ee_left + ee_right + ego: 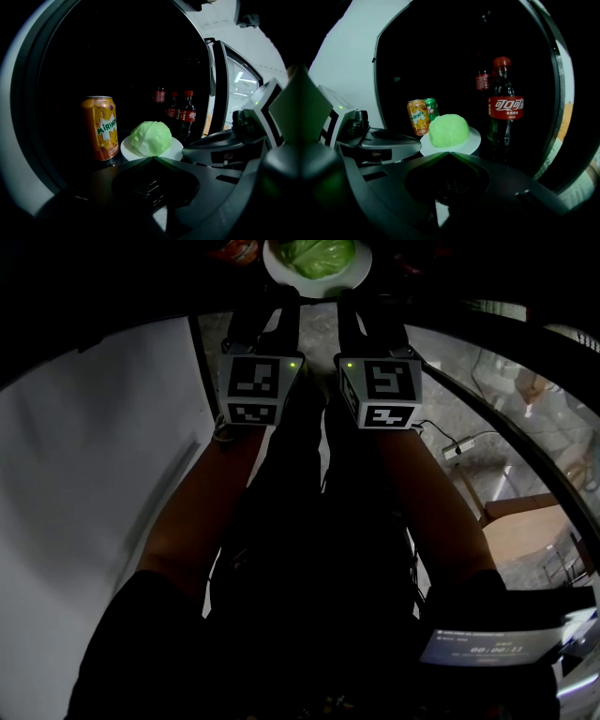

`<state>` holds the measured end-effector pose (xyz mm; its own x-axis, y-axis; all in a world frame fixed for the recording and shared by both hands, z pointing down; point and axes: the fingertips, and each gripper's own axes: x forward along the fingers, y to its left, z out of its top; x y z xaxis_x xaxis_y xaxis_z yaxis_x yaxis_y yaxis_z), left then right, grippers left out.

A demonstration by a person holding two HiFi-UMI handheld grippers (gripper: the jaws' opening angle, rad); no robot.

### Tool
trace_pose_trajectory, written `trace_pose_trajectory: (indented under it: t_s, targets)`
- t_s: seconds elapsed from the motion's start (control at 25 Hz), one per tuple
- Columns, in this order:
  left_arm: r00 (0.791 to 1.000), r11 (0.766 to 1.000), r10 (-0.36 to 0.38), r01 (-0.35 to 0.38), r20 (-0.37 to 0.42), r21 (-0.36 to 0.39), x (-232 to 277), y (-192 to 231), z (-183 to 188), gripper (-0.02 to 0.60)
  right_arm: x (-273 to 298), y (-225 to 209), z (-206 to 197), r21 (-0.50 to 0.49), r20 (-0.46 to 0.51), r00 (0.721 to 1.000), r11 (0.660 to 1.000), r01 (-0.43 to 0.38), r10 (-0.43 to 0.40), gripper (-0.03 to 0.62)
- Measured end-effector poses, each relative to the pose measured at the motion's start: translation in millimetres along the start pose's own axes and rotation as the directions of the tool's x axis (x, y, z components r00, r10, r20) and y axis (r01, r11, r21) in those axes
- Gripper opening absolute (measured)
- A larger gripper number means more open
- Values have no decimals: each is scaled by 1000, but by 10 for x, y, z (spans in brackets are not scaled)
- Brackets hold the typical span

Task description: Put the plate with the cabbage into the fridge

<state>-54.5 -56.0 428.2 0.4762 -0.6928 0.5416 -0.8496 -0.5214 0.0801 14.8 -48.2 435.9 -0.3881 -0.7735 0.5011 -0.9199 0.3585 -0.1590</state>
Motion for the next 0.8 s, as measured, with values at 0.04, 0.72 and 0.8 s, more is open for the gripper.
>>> trace_pose_trajectory:
  t_s: [0.04,0.72,0.8]
  targets:
    - [1000,1000,2,-2,3,-11,14,9,19,3,16,-5,14,-2,3,1000,1000,-1,1,6]
    - [1000,1000,15,-15,1,-9,103,103,70,3,100,-50,113,4,35,999,1000,0,0,6]
    - [1000,1000,15,-15,-1,-4,105,100,62,3,82,-54,168,5,54,999,1000,-9,8,5]
